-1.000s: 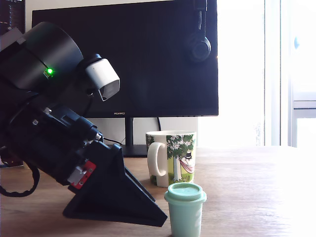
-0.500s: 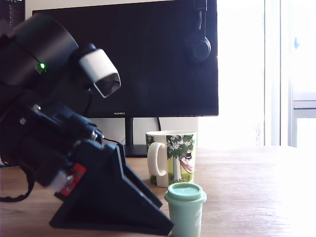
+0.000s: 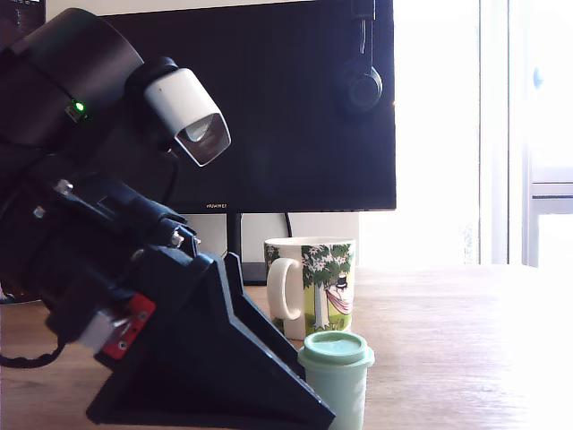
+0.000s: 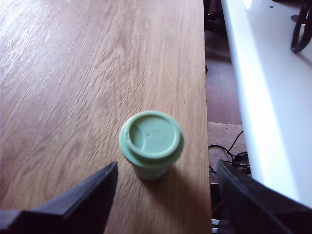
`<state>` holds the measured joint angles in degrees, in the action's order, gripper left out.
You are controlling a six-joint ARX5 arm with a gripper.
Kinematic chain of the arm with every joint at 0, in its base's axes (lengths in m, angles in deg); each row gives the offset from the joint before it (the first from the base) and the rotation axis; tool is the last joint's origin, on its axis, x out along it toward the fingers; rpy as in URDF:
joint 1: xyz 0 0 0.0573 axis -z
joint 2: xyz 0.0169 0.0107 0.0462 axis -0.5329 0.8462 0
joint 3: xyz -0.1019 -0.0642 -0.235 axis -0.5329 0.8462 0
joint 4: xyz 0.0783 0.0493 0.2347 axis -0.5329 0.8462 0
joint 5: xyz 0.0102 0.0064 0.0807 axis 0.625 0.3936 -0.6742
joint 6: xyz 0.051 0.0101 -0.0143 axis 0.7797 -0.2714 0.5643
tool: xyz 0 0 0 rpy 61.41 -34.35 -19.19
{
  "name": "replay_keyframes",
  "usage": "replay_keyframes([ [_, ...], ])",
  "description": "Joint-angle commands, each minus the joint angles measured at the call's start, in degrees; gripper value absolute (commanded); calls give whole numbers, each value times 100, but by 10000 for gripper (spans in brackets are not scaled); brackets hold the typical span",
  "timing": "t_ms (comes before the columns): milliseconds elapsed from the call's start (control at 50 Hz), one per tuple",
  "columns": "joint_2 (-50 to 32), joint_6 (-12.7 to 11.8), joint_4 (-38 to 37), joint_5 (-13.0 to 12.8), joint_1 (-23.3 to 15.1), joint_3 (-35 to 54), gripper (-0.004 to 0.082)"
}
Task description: Pick up the coffee capsules from the table one by one and drop them inside the nearest coffee cup
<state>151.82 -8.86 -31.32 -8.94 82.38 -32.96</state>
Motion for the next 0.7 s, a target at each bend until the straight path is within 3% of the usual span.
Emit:
replay_keyframes([
  [0, -55, 68, -81, 7, 26, 116, 586],
  [680, 118, 94, -498, -173, 111, 109, 583],
])
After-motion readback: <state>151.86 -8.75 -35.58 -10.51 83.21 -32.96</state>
